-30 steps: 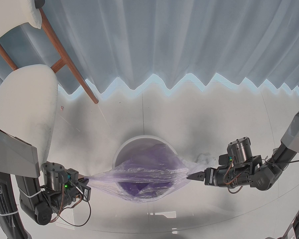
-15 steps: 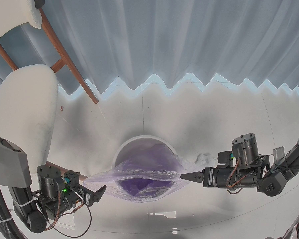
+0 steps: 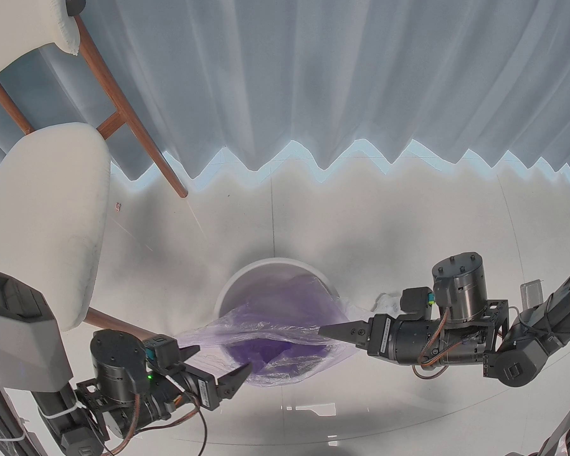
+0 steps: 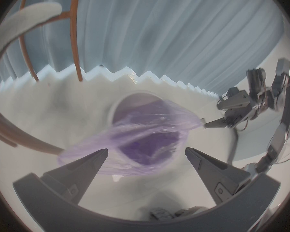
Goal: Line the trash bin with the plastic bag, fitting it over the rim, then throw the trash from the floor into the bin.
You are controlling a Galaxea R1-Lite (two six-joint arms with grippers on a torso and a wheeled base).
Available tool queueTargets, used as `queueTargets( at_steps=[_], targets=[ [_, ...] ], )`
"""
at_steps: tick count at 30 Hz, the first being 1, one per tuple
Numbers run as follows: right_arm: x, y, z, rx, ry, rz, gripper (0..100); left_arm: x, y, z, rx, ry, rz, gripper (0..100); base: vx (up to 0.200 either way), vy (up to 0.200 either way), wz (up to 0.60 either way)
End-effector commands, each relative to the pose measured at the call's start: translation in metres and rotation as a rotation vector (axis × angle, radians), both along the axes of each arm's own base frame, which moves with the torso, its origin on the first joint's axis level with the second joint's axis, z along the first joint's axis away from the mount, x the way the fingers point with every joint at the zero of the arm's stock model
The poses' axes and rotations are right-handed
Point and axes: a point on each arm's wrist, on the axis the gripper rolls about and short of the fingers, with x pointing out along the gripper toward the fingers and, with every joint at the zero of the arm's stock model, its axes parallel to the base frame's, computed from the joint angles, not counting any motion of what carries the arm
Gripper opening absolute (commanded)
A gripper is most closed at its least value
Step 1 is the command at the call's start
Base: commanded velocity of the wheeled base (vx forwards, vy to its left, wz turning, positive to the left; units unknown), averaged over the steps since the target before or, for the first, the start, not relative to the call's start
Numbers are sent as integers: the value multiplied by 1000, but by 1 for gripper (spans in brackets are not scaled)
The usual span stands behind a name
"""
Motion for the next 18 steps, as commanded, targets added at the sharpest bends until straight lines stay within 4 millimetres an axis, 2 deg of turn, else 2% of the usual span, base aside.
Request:
queueTargets(
  at_steps=[1, 2, 10, 14, 17, 18],
  targets=[
    [-7, 14, 0, 30, 26, 29, 100, 0, -26, -12, -69, 75, -82, 100, 0, 0, 0],
    [-7, 18, -4, 51, 69, 41, 100, 6, -33, -15, -128, 109, -90, 100, 0, 0, 0],
    [9, 30, -25, 114, 123, 10, 100, 28, -49, -37, -226, 212, -61, 100, 0, 0, 0],
    [16, 33, -38, 129, 112, -4, 100, 43, -50, -38, -271, 202, -23, 100, 0, 0, 0],
    [16, 33, -38, 129, 112, -4, 100, 43, -50, -38, -271, 202, -23, 100, 0, 0, 0],
    [22, 32, -40, 140, 87, -25, 100, 60, -48, -32, -337, 177, 18, 100, 0, 0, 0]
  ],
)
